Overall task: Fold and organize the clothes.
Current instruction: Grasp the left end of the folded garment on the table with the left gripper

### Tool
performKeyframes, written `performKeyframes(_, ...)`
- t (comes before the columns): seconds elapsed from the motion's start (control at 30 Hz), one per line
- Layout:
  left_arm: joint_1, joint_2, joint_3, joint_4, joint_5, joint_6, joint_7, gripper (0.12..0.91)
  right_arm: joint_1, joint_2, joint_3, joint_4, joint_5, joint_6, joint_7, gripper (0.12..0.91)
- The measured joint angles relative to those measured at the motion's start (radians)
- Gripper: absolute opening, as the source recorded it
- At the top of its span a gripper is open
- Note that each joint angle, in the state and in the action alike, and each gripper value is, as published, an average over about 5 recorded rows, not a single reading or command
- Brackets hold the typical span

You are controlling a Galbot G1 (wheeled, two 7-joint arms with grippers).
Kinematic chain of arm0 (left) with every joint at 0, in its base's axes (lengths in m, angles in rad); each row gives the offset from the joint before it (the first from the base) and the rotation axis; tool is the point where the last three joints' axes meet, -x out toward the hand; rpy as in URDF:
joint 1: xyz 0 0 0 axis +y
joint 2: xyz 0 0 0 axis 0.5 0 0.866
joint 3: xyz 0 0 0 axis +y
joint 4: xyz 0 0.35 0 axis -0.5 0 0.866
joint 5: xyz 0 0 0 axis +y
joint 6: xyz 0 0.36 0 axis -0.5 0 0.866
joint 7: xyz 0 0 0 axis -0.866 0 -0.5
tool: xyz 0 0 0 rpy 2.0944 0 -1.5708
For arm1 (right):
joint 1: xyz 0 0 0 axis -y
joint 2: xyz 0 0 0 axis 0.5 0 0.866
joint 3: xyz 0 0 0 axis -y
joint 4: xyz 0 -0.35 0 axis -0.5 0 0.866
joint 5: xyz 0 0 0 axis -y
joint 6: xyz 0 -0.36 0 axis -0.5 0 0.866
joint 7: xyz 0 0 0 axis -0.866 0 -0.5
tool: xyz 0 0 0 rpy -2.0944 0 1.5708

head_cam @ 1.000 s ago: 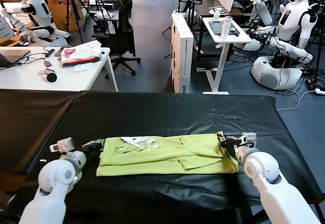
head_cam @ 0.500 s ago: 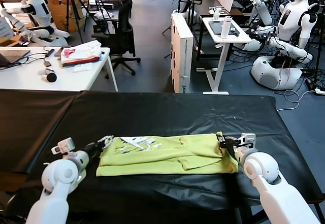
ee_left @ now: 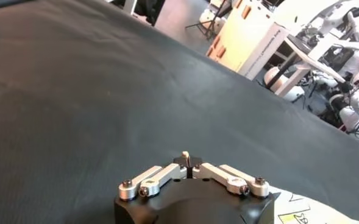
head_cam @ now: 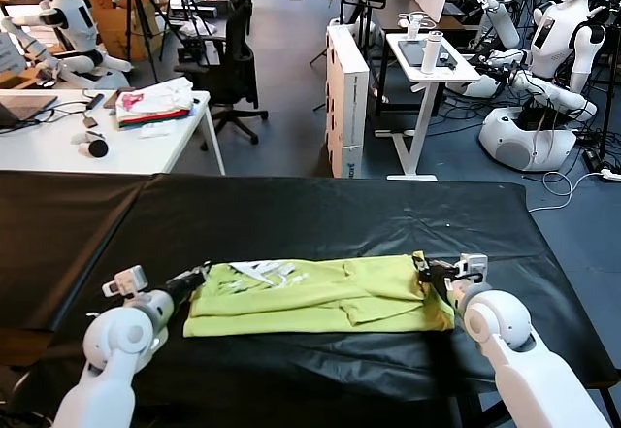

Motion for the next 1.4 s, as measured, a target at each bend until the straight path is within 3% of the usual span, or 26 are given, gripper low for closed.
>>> performKeyframes(0.17,-0.002,0.002,0.009,0.003,0.047,0.0,0.048,0.162,-0.008,0.005,0.0,0.006,0.003,0.033,-0.046,0.176)
performKeyframes(0.23,-0.003,0.003,0.012,0.004,0.066,0.0,0.068,0.206,-0.014,0.003,0.0,0.011,0.001,0.066,-0.067,0.232)
performKeyframes(0.3,-0.004,0.006,0.013,0.006,0.092,-0.001,0.084,0.306,-0.02,-0.002,0.001,0.018,-0.004,0.1,-0.083,0.323)
performKeyframes(0.53,0.017,0.041,0.002,-0.01,0.128,-0.033,0.123,0.739,-0.065,-0.043,0.022,0.073,-0.078,0.274,-0.15,0.765)
performKeyframes(0.6,0.031,0.063,-0.007,-0.024,0.109,-0.041,0.134,0.84,-0.09,-0.064,0.033,0.101,-0.096,0.337,-0.18,0.848)
performKeyframes(0.67,0.051,0.091,-0.019,-0.042,0.076,-0.04,0.148,0.889,-0.122,-0.091,0.05,0.134,-0.105,0.408,-0.22,0.897)
performKeyframes(0.83,0.143,0.185,-0.065,-0.113,-0.046,-0.006,0.208,0.906,-0.24,-0.159,0.129,0.219,-0.124,0.576,-0.323,0.907)
performKeyframes(0.97,0.214,0.255,-0.08,-0.146,-0.109,-0.001,0.256,0.907,-0.37,-0.178,0.212,0.278,-0.146,0.67,-0.38,0.907)
performKeyframes(1.13,0.238,0.279,-0.078,-0.137,-0.164,-0.001,0.274,0.907,-0.516,-0.162,0.297,0.332,-0.152,0.719,-0.404,0.907)
performKeyframes(1.4,0.231,0.269,-0.062,-0.092,-0.159,0.0,0.272,0.907,-0.643,-0.116,0.366,0.395,-0.159,0.735,-0.41,0.907)
